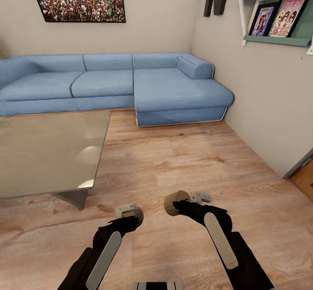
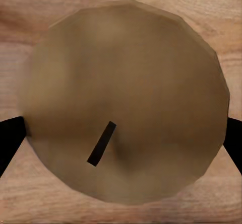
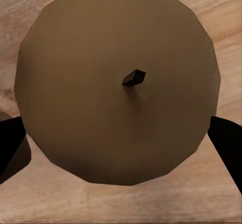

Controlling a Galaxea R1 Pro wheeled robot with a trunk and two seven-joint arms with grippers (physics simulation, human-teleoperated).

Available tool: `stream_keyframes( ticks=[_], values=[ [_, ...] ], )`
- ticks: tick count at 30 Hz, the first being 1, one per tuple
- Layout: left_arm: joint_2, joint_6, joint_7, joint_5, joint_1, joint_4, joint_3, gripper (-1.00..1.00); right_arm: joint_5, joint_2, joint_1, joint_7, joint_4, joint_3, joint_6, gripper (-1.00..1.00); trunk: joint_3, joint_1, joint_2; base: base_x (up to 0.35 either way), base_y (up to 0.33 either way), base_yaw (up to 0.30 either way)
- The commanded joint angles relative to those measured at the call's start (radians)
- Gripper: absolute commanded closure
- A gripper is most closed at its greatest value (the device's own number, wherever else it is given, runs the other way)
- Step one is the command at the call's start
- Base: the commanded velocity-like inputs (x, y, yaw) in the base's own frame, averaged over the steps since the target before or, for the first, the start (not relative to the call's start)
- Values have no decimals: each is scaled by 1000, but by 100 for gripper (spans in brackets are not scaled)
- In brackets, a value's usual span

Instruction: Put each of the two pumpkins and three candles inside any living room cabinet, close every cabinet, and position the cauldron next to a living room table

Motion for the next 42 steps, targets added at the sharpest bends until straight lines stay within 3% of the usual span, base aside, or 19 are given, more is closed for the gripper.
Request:
stream_keyframes(
  ticks=[1,17,27,42],
  values=[
    [0,2,10,10,-1,-1,-1,100,-12,0,0,-10,-1,0,1,100,3,-1,0,-205,0,290],
    [1,8,10,10,-1,-7,-1,100,-12,0,0,-11,-1,1,1,100,65,-8,4,-29,0,290],
    [4,8,10,10,2,-32,-5,100,-12,0,0,-11,-1,2,1,100,65,-8,4,-6,16,290],
    [5,8,10,32,2,-30,-4,100,-12,0,0,-15,0,2,0,100,65,-8,4,-161,251,290]
  ],
)
